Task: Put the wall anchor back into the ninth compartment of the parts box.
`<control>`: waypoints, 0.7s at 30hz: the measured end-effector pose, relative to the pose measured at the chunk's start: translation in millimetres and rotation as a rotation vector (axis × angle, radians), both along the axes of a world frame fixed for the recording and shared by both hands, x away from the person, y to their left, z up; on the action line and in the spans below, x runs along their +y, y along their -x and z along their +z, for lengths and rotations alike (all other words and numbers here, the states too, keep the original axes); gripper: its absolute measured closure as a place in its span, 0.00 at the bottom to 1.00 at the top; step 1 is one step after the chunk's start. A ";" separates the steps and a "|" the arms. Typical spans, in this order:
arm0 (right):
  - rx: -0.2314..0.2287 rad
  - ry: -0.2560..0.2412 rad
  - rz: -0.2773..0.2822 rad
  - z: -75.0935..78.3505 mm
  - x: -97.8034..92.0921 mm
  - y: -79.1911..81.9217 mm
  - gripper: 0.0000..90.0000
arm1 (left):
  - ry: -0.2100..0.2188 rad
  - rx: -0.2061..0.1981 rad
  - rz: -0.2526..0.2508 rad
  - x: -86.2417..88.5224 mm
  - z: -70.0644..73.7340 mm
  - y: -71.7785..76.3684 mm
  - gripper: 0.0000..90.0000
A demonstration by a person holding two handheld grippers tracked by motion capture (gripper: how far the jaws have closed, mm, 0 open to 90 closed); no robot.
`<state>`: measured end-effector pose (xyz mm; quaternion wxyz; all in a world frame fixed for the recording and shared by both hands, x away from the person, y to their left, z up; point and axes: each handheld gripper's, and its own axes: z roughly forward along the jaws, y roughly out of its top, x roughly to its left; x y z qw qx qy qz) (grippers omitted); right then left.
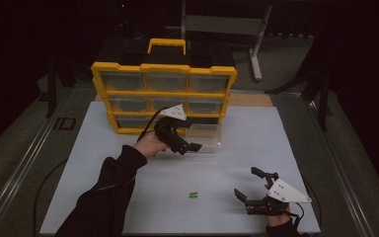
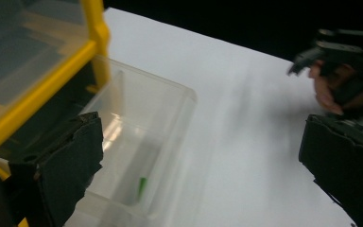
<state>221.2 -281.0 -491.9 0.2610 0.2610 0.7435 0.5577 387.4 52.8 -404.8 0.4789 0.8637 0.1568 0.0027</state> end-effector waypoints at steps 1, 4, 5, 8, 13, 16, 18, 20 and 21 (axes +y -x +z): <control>0.000 0.002 0.001 0.1 0.2 0.1 0.10 | -0.001 0.001 -0.008 0.6 0.3 2.8 0.01; -0.003 0.003 0.001 0.2 0.4 0.1 0.10 | 0.020 0.003 -0.017 2.8 1.1 9.3 0.01; -0.003 0.003 0.000 0.2 0.4 0.1 0.10 | 0.020 0.003 -0.030 3.2 1.1 12.1 0.01; -0.003 0.003 0.000 0.1 0.3 0.0 0.10 | 0.015 -0.004 -0.047 4.8 0.8 20.2 0.01; -0.001 0.003 0.000 0.0 0.6 0.1 0.10 | 0.026 -0.017 -0.061 8.8 -1.1 30.5 0.01; 0.000 0.005 0.000 -0.2 0.8 0.1 0.10 | 0.021 -0.027 -0.063 9.7 -4.3 35.7 0.01; 0.001 0.002 0.000 -0.4 1.0 0.1 0.10 | 0.011 -0.026 -0.071 9.5 -7.2 39.3 0.01; 0.002 0.002 0.000 -0.5 1.1 -0.1 0.10 | 0.016 -0.018 -0.079 8.9 -10.7 43.0 0.01; 0.002 0.004 0.000 -0.6 1.3 -0.2 0.10 | 0.015 -0.018 -0.082 8.5 -12.0 44.4 0.01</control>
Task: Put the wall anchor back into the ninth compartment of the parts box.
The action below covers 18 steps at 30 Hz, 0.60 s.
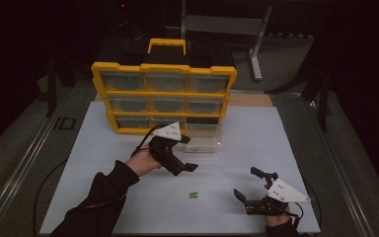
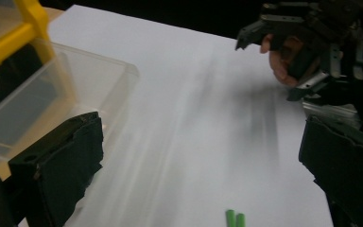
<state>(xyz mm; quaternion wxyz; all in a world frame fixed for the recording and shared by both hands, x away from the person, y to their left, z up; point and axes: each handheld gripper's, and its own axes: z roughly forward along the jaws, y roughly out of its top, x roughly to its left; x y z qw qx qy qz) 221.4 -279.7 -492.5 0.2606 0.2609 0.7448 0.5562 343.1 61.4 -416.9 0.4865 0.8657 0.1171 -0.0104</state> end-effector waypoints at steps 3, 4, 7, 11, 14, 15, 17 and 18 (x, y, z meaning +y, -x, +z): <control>0.001 0.001 0.000 0.0 0.0 0.0 0.10 | 0.005 0.013 -0.016 -1.2 -6.3 5.3 0.01; 0.000 0.000 0.000 -0.1 0.0 0.0 0.10 | 0.000 0.013 -0.018 -1.2 -7.9 6.3 0.01; 0.000 -0.001 0.000 0.2 -0.2 0.3 0.10 | -0.005 0.018 -0.021 -1.3 -14.8 10.9 0.01; 0.002 0.000 0.000 0.0 -0.3 -0.1 0.10 | -0.013 0.026 -0.024 -2.4 -21.9 17.0 0.01; -0.006 0.004 0.001 0.4 -0.2 0.2 0.10 | -0.006 0.021 -0.022 -3.1 -28.5 22.6 0.01; -0.009 0.004 0.001 0.5 -0.3 0.1 0.10 | -0.004 0.028 -0.021 -3.5 -31.4 24.0 0.01; -0.003 0.002 -0.001 0.5 -0.3 0.3 0.10 | -0.018 0.029 -0.027 -4.7 -37.9 27.3 0.01; -0.002 0.002 -0.001 0.4 -0.2 0.4 0.10 | -0.031 0.032 -0.031 -5.5 -41.4 28.8 0.01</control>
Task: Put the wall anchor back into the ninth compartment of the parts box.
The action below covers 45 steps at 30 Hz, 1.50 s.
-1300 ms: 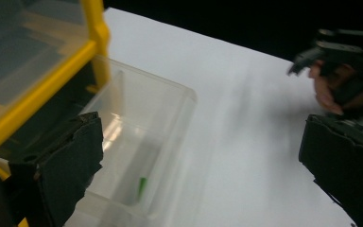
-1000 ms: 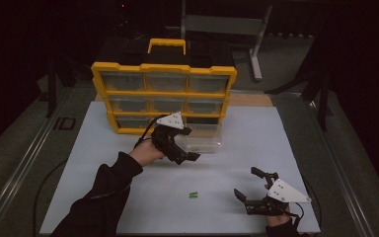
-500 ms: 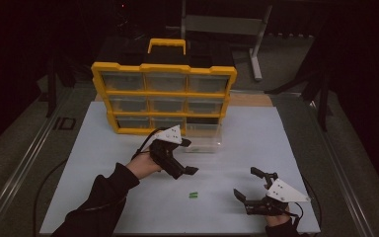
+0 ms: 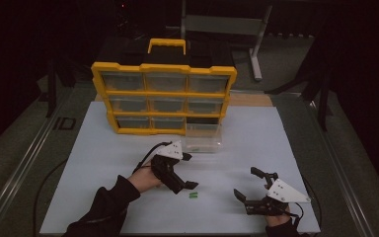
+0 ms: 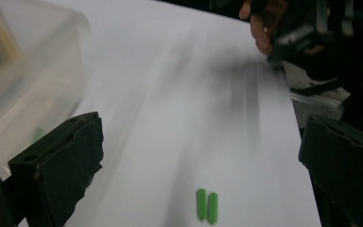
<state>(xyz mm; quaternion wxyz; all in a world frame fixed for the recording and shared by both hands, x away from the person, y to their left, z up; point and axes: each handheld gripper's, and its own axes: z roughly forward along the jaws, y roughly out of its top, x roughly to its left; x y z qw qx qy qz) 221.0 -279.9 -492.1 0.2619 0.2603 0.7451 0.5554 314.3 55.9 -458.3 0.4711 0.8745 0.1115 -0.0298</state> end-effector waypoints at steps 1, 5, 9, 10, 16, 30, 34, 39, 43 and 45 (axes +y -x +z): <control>-0.001 0.000 0.001 0.0 0.1 0.0 0.10 | -0.002 0.008 -0.007 -0.4 -3.5 1.3 0.01; -0.003 0.003 0.003 0.0 0.3 -0.1 0.10 | -0.021 0.044 -0.025 -2.8 -17.0 5.2 0.02; -0.003 0.003 0.002 0.0 0.3 -0.1 0.10 | -0.033 0.065 -0.031 -4.9 -27.9 7.7 0.04; -0.001 0.004 0.002 -0.1 0.5 0.0 0.10 | -0.043 0.056 -0.033 -5.5 -30.0 9.0 0.04; -0.003 0.003 0.003 0.1 0.3 0.1 0.10 | -0.083 0.005 -0.012 -7.4 -43.1 13.0 0.08; -0.001 0.005 0.007 0.1 0.7 0.3 0.10 | -0.091 0.020 -0.016 -7.3 -53.7 9.8 0.64; -0.003 0.007 0.008 -0.1 0.9 0.0 0.10 | -0.097 0.021 -0.029 -10.0 -54.7 10.7 0.71; -0.002 0.008 0.009 0.0 0.9 0.0 0.10 | -0.118 0.031 -0.043 -12.3 -57.5 10.4 0.77; -0.001 0.011 0.006 -0.3 1.1 -0.1 0.10 | -0.142 0.043 -0.052 -13.9 -61.9 9.4 0.80; 0.001 0.011 0.006 -0.2 1.1 0.1 0.10 | -0.152 0.044 -0.055 -14.0 -64.2 8.8 0.82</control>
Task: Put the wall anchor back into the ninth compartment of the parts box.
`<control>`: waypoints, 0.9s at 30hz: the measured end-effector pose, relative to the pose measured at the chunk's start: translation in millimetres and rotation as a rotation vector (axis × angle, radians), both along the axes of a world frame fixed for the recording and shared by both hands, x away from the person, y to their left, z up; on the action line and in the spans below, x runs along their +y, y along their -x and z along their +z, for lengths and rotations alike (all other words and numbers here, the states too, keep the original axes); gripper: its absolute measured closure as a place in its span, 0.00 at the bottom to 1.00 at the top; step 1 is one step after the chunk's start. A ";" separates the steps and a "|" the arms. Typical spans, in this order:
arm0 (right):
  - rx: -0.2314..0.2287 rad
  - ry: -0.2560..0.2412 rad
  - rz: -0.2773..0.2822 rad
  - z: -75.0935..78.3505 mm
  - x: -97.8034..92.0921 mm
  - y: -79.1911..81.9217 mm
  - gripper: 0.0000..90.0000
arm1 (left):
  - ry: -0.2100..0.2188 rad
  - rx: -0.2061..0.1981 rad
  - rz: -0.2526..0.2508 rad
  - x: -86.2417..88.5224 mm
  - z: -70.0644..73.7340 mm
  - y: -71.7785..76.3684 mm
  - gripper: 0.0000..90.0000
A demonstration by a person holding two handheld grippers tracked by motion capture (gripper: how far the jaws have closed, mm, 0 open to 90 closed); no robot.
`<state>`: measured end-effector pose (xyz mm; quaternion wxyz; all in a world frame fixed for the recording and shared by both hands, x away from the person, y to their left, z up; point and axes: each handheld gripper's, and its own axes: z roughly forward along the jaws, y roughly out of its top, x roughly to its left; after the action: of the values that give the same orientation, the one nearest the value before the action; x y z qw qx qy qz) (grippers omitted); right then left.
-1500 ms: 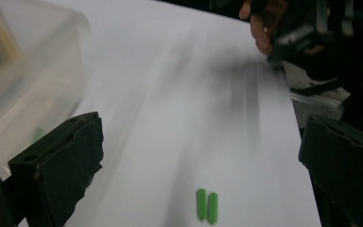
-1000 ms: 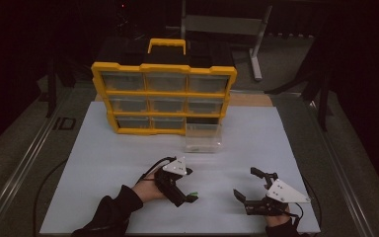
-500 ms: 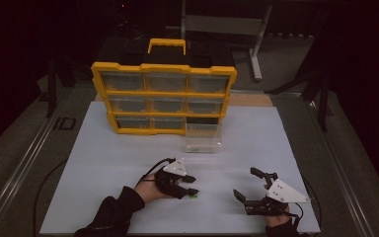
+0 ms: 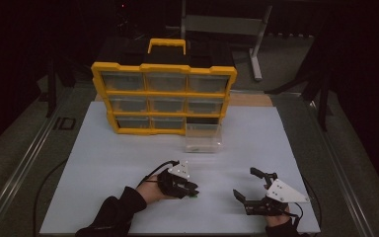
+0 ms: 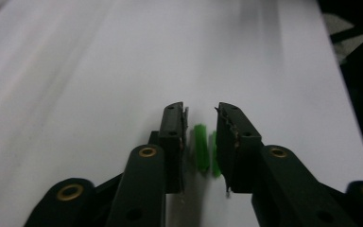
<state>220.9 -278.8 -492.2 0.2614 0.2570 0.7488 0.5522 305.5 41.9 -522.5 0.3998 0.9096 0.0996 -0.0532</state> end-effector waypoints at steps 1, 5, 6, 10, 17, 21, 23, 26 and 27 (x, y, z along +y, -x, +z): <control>-0.005 0.001 0.001 0.1 -0.1 -0.1 0.10 | -0.006 -0.003 0.006 0.4 -0.6 -0.9 0.82; 0.000 -0.001 -0.001 0.1 -0.2 0.0 0.10 | -0.009 -0.005 0.004 0.9 -1.4 -1.3 0.84; 0.001 -0.001 0.000 0.1 -0.2 0.0 0.10 | -0.011 -0.010 0.002 0.3 -1.1 -0.9 0.85; -0.004 0.001 0.001 0.1 -0.1 -0.2 0.10 | -0.020 -0.023 0.000 -1.7 -1.1 0.3 0.88; -0.005 0.000 0.001 0.4 -0.2 0.2 0.10 | -0.050 -0.041 -0.006 -2.9 2.2 0.3 0.94; -0.003 -0.002 0.000 0.1 -0.5 -0.1 0.10 | -0.048 -0.063 -0.020 -1.2 9.6 1.0 0.94; 0.001 -0.002 -0.001 0.0 -0.2 0.0 0.10 | -0.031 -0.070 -0.024 0.6 15.1 -0.6 0.94; -0.005 0.000 -0.001 0.1 -0.1 -0.1 0.10 | -0.020 -0.092 -0.026 2.4 22.6 -3.4 0.94; -0.004 0.000 -0.002 0.1 -0.1 -0.2 0.10 | -0.008 -0.086 -0.029 3.0 25.3 -4.8 0.94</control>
<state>221.1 -278.9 -492.1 0.2637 0.2566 0.7481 0.5523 310.2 44.8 -497.2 0.3993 0.9140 0.0694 -0.0194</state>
